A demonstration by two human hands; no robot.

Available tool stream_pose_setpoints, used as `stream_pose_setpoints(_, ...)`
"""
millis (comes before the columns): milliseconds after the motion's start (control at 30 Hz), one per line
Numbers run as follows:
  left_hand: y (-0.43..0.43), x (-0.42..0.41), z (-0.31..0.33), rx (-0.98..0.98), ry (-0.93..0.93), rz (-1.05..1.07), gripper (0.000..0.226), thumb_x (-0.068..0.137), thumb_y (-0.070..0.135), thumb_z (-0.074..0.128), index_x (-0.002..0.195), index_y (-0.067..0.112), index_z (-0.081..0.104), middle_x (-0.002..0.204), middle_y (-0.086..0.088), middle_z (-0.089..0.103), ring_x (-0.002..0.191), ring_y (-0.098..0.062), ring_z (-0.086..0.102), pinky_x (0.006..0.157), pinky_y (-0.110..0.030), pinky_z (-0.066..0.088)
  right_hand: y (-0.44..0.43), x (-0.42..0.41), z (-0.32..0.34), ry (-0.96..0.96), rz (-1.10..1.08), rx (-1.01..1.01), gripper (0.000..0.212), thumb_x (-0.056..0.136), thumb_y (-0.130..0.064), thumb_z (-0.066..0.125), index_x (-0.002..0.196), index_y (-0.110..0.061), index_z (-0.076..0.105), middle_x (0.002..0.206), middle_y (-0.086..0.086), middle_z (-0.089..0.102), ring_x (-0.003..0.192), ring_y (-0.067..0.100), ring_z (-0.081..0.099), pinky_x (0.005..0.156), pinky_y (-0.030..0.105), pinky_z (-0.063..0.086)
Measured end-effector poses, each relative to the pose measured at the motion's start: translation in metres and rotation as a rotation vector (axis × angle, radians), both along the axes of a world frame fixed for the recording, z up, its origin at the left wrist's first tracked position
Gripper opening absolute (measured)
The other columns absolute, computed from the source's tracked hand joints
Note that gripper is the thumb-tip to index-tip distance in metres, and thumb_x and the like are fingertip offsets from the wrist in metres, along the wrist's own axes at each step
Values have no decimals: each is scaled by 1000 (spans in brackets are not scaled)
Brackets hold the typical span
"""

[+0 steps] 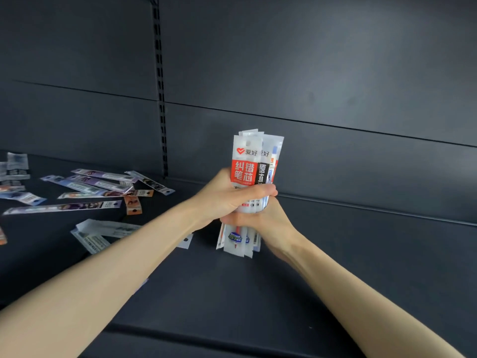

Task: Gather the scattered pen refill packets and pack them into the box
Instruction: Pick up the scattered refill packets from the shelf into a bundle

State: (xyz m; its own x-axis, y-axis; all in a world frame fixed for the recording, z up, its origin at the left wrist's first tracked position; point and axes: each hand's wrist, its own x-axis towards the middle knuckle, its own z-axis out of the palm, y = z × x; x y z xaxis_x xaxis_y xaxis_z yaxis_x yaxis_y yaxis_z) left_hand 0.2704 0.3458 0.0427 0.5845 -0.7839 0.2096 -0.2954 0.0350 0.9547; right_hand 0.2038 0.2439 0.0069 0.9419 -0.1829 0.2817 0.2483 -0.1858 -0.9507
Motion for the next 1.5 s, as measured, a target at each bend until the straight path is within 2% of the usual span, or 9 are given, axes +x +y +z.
stream_pose_setpoints(267,49,34,15,55,-46,-36,22,86,26,64,106,16,69,102,-1,74,97,-10,69,90,-28,53,39,29,14,47,88,66,26,68,-3,70,94,-2,67,83,11,70,80,23,70,73,33,55)
stream_pose_setpoints(467,116,99,7,123,-152,-11,52,72,43,65,118,18,62,115,7,70,107,-4,64,94,-25,50,78,73,20,90,35,84,25,79,2,69,99,-12,70,89,2,73,84,15,70,76,28,55)
stream_pose_setpoints(600,165,164,-3,159,-195,131,33,76,31,69,105,16,66,103,2,71,97,-6,66,83,-13,51,109,111,19,142,-67,80,19,78,-8,74,95,-16,70,79,-3,72,76,10,69,70,23,53)
stream_pose_setpoints(767,207,243,-21,347,-285,78,30,74,26,77,101,21,65,107,4,67,105,-9,62,99,-29,46,137,146,20,191,-207,64,20,76,-5,75,91,-15,69,80,-1,72,76,12,70,65,22,53)
stream_pose_setpoints(833,213,270,-26,503,-440,28,43,72,36,78,109,25,60,115,7,62,112,-8,56,102,-27,41,146,156,20,201,-241,56,21,76,-4,74,93,-15,69,84,1,73,79,13,70,67,23,53)
stream_pose_setpoints(1000,211,307,-36,735,-661,-107,126,34,93,50,137,22,44,127,10,46,116,-7,46,99,-21,36,160,171,20,235,-300,31,29,75,-4,74,102,-14,69,101,5,73,92,14,69,74,21,53)
stream_pose_setpoints(1133,205,319,-44,666,-692,-90,80,63,61,71,128,17,56,117,3,56,105,-10,53,93,-22,41,165,181,11,241,-349,25,25,74,-4,75,96,-14,70,97,6,73,91,15,69,76,23,53)
stream_pose_setpoints(1300,199,319,-50,553,-681,-107,35,75,41,74,104,21,71,97,0,62,89,-13,57,80,-26,44,165,183,7,205,-360,50,25,75,-2,74,93,-19,69,94,3,74,86,11,70,73,20,53)
stream_pose_setpoints(1500,196,321,-58,550,-623,-147,16,81,38,70,88,24,65,84,3,69,71,-9,57,67,-26,43,165,182,4,211,-346,25,27,74,-1,74,94,-18,70,94,3,74,89,13,70,80,27,53)
